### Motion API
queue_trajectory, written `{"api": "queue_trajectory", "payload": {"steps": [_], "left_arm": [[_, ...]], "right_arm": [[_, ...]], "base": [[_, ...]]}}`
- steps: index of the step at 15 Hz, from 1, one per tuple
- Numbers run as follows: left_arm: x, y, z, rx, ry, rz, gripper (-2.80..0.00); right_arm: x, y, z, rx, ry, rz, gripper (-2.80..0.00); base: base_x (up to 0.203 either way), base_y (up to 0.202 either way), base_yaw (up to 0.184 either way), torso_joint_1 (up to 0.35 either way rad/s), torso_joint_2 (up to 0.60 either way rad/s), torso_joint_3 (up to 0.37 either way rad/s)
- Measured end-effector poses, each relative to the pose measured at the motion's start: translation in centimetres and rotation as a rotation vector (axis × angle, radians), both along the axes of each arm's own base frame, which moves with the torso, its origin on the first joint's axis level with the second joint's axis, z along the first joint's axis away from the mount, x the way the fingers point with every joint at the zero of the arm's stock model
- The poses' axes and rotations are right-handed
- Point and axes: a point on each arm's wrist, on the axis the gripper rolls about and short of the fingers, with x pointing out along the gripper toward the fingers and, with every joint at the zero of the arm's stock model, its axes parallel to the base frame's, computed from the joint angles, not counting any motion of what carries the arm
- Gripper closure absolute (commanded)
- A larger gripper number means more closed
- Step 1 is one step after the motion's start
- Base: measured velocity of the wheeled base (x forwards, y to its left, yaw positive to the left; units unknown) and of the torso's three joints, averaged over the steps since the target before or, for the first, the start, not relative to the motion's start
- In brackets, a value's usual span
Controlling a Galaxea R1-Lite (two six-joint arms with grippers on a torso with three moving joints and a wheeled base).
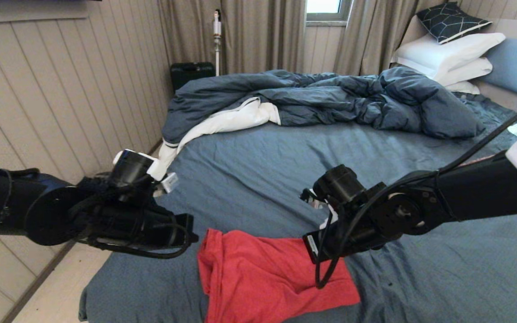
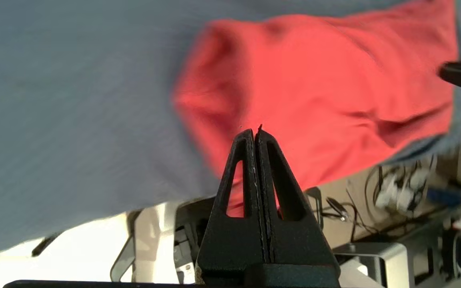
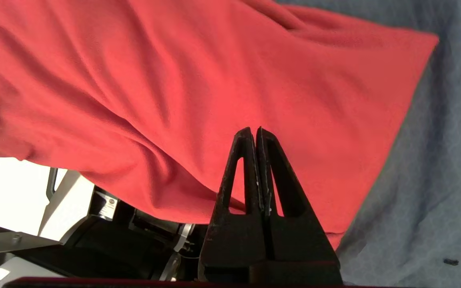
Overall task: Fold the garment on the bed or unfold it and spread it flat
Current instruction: Unford the red T-shirt
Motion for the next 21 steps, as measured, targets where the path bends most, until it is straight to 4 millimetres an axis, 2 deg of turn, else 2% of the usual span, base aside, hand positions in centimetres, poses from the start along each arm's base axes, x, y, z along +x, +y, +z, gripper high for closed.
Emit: {"api": "queue_trajectory", "payload": {"steps": [3,7,12,16,21], "left_arm": [[0.4,-2.4,-0.7,0.023,0.036,-0.07,0.0],[1.3,-5.4,-1.5,0.023,0.05,-0.131,0.0],[2.2,-7.7,-3.1,0.035,0.069,-0.164,0.0],[3.1,-8.1,-4.8,0.064,0.094,-0.152,0.0],[4.5,-5.9,-5.3,0.078,0.105,-0.078,0.0]], "right_arm": [[-0.8,-0.9,-0.3,0.004,-0.003,-0.009,0.0],[-1.5,-1.0,-0.9,0.001,0.009,-0.002,0.0],[-2.0,-1.1,-2.0,-0.003,0.02,0.003,0.0],[-1.7,-1.5,-3.4,-0.006,0.029,-0.01,0.0],[-1.3,-3.3,-4.5,-0.012,0.037,-0.061,0.0]], "base": [[0.0,0.0,0.0,0.0,0.0,0.0],[0.0,0.0,0.0,0.0,0.0,0.0],[0.0,0.0,0.0,0.0,0.0,0.0],[0.0,0.0,0.0,0.0,0.0,0.0],[0.0,0.0,0.0,0.0,0.0,0.0]]}}
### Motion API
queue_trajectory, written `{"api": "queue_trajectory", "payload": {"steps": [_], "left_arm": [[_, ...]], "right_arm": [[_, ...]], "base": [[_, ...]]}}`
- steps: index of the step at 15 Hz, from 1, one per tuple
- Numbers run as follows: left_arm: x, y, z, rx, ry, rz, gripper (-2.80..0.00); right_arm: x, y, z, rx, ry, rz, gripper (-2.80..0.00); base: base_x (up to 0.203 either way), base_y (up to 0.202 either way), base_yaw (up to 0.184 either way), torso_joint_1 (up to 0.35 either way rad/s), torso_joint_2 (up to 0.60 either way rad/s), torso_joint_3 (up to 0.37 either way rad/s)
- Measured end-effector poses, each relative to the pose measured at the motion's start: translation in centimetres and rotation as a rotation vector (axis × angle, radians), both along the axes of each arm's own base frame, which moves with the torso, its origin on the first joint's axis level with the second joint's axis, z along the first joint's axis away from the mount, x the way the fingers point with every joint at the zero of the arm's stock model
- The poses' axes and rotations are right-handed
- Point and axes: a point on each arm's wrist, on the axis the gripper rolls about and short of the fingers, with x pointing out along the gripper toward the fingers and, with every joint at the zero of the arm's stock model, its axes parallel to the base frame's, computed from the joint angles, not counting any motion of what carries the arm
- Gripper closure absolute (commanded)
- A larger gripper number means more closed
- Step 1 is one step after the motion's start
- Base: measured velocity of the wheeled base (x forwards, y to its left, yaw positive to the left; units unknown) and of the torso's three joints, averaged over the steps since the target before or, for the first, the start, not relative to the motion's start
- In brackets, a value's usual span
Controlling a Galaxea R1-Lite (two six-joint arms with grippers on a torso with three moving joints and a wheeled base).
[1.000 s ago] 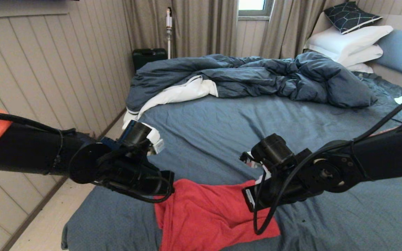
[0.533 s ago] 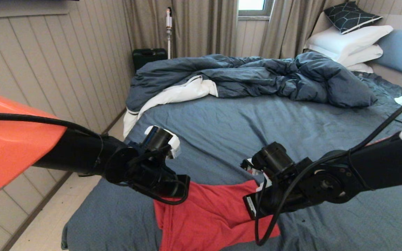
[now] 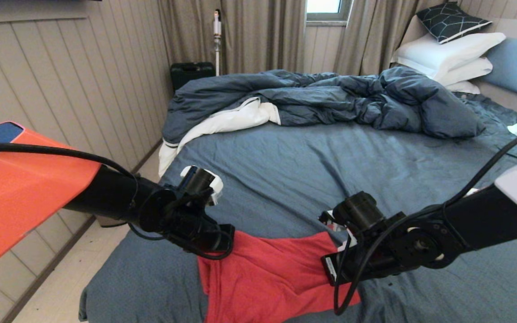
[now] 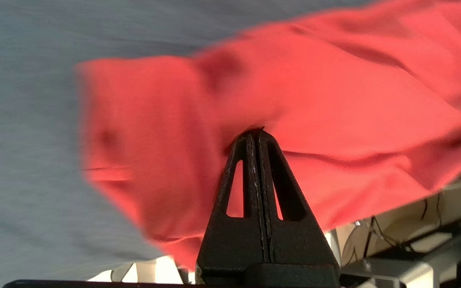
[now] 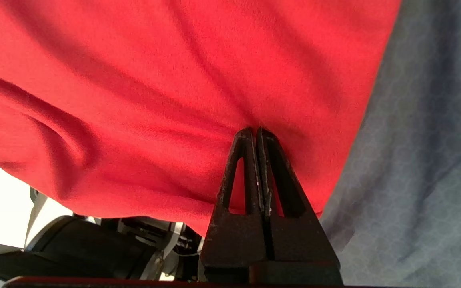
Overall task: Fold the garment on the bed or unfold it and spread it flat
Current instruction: Unford the red T-shirt
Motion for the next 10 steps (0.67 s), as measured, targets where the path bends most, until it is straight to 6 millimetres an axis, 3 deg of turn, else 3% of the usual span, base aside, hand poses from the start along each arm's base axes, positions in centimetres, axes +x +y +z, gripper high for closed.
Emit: {"api": "queue_trajectory", "payload": {"steps": [6,10], "left_arm": [[1.0,2.9,-0.5,0.026,0.01,0.095,0.0],[0.7,3.7,1.2,0.002,-0.025,0.114,0.0]], "right_arm": [[0.2,-1.0,0.0,0.009,0.01,-0.021,0.0],[-0.9,-0.6,1.7,0.077,-0.016,0.029,0.0]], "base": [[0.0,0.0,0.0,0.0,0.0,0.0],[0.0,0.0,0.0,0.0,0.0,0.0]]}}
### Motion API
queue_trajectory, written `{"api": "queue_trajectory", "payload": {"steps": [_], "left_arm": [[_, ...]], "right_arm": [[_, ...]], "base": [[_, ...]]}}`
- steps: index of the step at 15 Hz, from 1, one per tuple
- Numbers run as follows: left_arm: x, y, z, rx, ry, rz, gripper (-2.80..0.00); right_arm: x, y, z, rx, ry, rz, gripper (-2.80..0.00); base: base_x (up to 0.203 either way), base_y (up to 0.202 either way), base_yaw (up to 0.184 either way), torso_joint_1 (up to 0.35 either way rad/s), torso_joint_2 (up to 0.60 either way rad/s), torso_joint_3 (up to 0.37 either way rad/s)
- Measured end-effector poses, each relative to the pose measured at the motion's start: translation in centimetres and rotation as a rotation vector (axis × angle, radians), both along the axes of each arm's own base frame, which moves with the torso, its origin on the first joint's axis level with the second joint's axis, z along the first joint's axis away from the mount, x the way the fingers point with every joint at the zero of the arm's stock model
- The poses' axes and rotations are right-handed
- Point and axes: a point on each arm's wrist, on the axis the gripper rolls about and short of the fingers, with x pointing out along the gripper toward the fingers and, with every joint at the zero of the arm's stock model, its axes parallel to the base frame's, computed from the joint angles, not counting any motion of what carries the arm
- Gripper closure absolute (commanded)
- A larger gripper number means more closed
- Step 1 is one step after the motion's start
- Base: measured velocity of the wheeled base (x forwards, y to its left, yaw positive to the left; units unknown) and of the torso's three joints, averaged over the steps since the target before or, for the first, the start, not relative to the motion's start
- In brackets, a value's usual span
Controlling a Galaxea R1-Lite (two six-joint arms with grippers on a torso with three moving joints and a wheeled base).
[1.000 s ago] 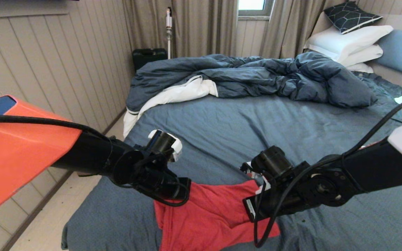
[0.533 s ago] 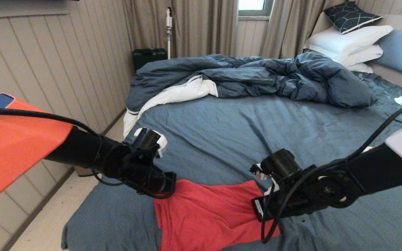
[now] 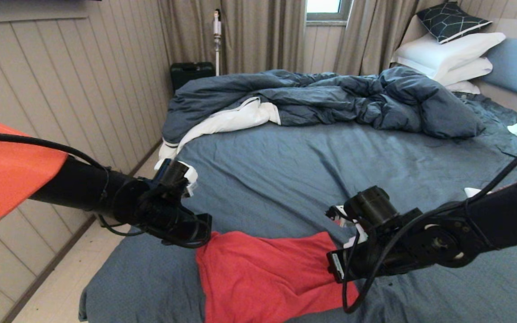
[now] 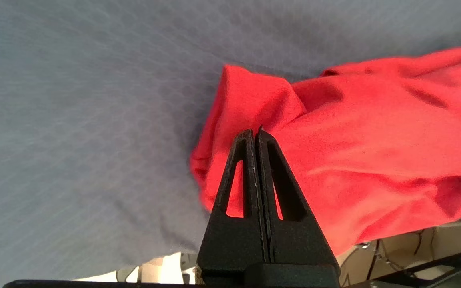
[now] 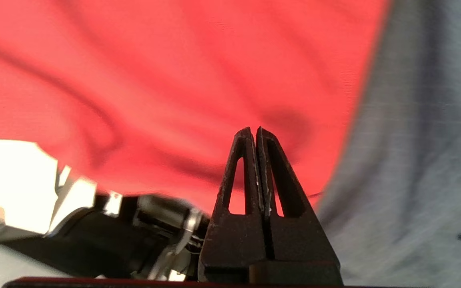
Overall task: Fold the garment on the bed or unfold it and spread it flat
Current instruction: Unford the red T-shirt
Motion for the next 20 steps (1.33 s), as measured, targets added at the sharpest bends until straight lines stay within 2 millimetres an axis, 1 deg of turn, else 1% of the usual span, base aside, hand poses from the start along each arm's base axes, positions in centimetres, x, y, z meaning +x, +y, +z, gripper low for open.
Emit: {"api": "queue_trajectory", "payload": {"steps": [2,4,7,9,11,13,14,15,16,17,18,20], "left_arm": [[-0.4,0.5,1.3,-0.017,-0.024,0.014,0.0],[-1.1,1.3,2.6,-0.034,-0.049,0.03,0.0],[-3.0,2.6,5.0,-0.054,-0.11,0.044,0.0],[-5.1,4.4,7.4,-0.07,-0.18,0.071,0.0],[-7.9,7.3,9.7,-0.083,-0.265,0.115,0.0],[-11.6,11.3,11.1,-0.074,-0.36,0.183,0.0],[-13.8,13.2,11.4,-0.072,-0.405,0.214,0.0],[-16.3,14.8,11.2,-0.072,-0.439,0.242,0.0],[-18.9,16.0,10.7,-0.077,-0.462,0.261,0.0],[-21.1,16.5,9.9,-0.087,-0.469,0.262,0.0],[-23.4,16.6,8.7,-0.102,-0.467,0.246,0.0],[-27.3,16.2,6.0,-0.131,-0.438,0.187,0.0]], "right_arm": [[-0.8,0.6,1.0,0.02,-0.027,0.028,0.0],[-1.4,0.7,2.0,0.034,-0.054,0.04,0.0],[-2.2,0.4,3.9,0.064,-0.116,0.041,0.0],[-3.1,-0.6,6.1,0.087,-0.189,0.019,0.0],[-4.8,-2.5,8.5,0.095,-0.288,-0.039,0.0],[-7.5,-5.2,10.5,0.083,-0.39,-0.129,0.0],[-9.3,-6.7,11.1,0.069,-0.436,-0.179,0.0],[-11.4,-8.1,11.3,0.054,-0.478,-0.229,0.0],[-13.7,-9.5,11.1,0.04,-0.516,-0.274,0.0],[-15.8,-10.5,10.6,0.029,-0.546,-0.311,0.0],[-18.2,-11.6,9.6,0.015,-0.577,-0.353,0.0],[-22.3,-13.2,7.0,-0.026,-0.62,-0.443,0.0]], "base": [[0.0,0.0,0.0,0.0,0.0,0.0],[0.0,0.0,0.0,0.0,0.0,0.0],[0.0,0.0,0.0,0.0,0.0,0.0],[0.0,0.0,0.0,0.0,0.0,0.0],[0.0,0.0,0.0,0.0,0.0,0.0],[0.0,0.0,0.0,0.0,0.0,0.0],[0.0,0.0,0.0,0.0,0.0,0.0],[0.0,0.0,0.0,0.0,0.0,0.0],[0.0,0.0,0.0,0.0,0.0,0.0],[0.0,0.0,0.0,0.0,0.0,0.0],[0.0,0.0,0.0,0.0,0.0,0.0],[0.0,0.0,0.0,0.0,0.0,0.0]]}}
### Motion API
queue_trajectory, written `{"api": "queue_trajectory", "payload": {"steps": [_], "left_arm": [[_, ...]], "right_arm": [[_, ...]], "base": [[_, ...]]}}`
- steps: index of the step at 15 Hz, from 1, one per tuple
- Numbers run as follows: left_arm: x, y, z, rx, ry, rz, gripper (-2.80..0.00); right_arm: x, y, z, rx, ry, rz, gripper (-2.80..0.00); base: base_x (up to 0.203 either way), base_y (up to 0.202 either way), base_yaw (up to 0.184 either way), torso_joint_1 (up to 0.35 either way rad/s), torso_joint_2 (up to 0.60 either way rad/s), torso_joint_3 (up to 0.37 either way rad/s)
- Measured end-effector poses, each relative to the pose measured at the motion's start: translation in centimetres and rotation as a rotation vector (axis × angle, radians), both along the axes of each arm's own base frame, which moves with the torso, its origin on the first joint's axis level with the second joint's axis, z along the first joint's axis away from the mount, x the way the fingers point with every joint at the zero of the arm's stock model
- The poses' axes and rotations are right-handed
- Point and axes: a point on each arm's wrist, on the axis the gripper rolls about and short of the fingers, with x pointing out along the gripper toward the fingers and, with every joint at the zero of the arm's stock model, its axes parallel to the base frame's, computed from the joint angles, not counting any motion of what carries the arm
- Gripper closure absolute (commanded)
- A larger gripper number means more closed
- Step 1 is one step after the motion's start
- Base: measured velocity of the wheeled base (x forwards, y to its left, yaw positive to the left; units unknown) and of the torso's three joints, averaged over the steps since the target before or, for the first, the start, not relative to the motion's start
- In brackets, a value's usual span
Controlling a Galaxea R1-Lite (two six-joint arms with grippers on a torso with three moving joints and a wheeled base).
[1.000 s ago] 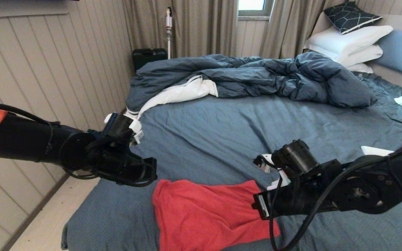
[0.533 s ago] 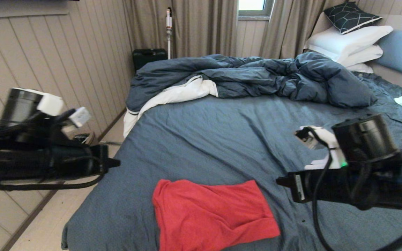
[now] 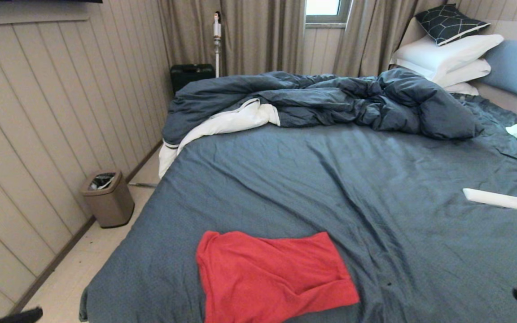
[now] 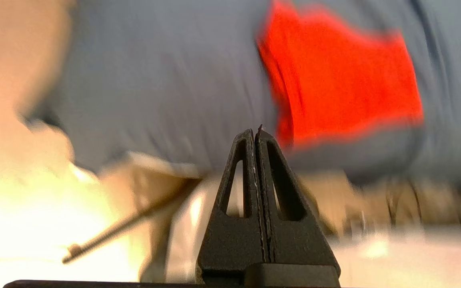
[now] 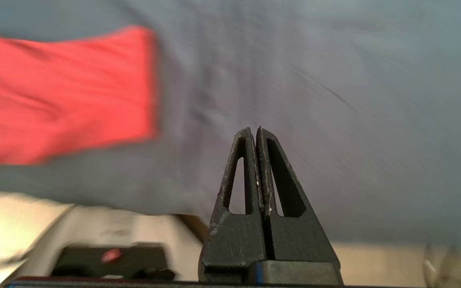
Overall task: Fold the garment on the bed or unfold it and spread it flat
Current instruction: Unford the red T-shirt
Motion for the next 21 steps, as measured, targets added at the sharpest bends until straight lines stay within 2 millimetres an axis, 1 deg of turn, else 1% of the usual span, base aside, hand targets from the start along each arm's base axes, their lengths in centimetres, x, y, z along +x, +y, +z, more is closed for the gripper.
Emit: {"api": "queue_trajectory", "payload": {"steps": [2,3,5,6,9,11,13,15,16,17,18,19,20,21], "left_arm": [[-2.8,-0.7,-2.3,-0.028,0.048,-0.102,0.0],[-3.8,-1.0,-3.2,-0.044,0.068,-0.161,0.0],[-5.2,-1.4,-4.0,-0.082,0.08,-0.274,0.0],[-5.6,-1.5,-4.2,-0.087,0.077,-0.324,0.0],[-6.6,-1.5,-4.6,-0.077,0.093,-0.465,0.0],[-7.4,-1.3,-5.0,-0.071,0.096,-0.58,0.0],[-8.3,-1.0,-6.2,-0.034,0.035,-0.605,0.0],[-8.7,-0.8,-7.9,0.027,-0.068,-0.546,0.0],[-8.7,-0.7,-9.2,0.049,-0.114,-0.481,0.0],[-8.2,-0.6,-10.1,0.097,-0.195,-0.388,0.0],[-7.8,-0.4,-10.6,0.137,-0.253,-0.275,0.0],[-7.4,-0.1,-10.1,0.192,-0.343,-0.124,0.0],[-6.9,0.1,-10.3,0.238,-0.406,0.003,0.0],[-6.6,0.3,-9.8,0.26,-0.501,0.082,0.0]], "right_arm": [[-3.2,-1.0,-2.6,-0.014,-0.027,-0.082,0.0],[-4.6,-1.3,-3.8,-0.021,-0.029,-0.123,0.0],[-6.7,-1.6,-6.1,-0.046,-0.024,-0.21,0.0],[-7.3,-1.5,-7.1,-0.06,-0.033,-0.245,0.0],[-8.1,-1.3,-9.4,-0.097,-0.075,-0.288,0.0],[-8.0,-1.2,-10.7,-0.091,-0.08,-0.264,0.0],[-7.5,-1.1,-11.5,-0.067,-0.115,-0.211,0.0],[-7.1,-0.9,-11.9,-0.053,-0.145,-0.138,0.0],[-7.0,-0.9,-11.9,-0.057,-0.157,-0.126,0.0],[-6.9,-0.9,-11.9,-0.061,-0.175,-0.124,0.0],[-6.8,-0.9,-11.6,-0.063,-0.209,-0.122,0.0],[-6.7,-0.9,-11.1,-0.068,-0.263,-0.12,0.0],[-6.7,-0.9,-10.6,-0.073,-0.314,-0.114,0.0],[-6.7,-0.9,-10.3,-0.073,-0.34,-0.113,0.0]], "base": [[0.0,0.0,0.0,0.0,0.0,0.0],[0.0,0.0,0.0,0.0,0.0,0.0],[0.0,0.0,0.0,0.0,0.0,0.0],[0.0,0.0,0.0,0.0,0.0,0.0],[0.0,0.0,0.0,0.0,0.0,0.0],[0.0,0.0,0.0,0.0,0.0,0.0],[0.0,0.0,0.0,0.0,0.0,0.0],[0.0,0.0,0.0,0.0,0.0,0.0],[0.0,0.0,0.0,0.0,0.0,0.0],[0.0,0.0,0.0,0.0,0.0,0.0],[0.0,0.0,0.0,0.0,0.0,0.0],[0.0,0.0,0.0,0.0,0.0,0.0],[0.0,0.0,0.0,0.0,0.0,0.0],[0.0,0.0,0.0,0.0,0.0,0.0]]}}
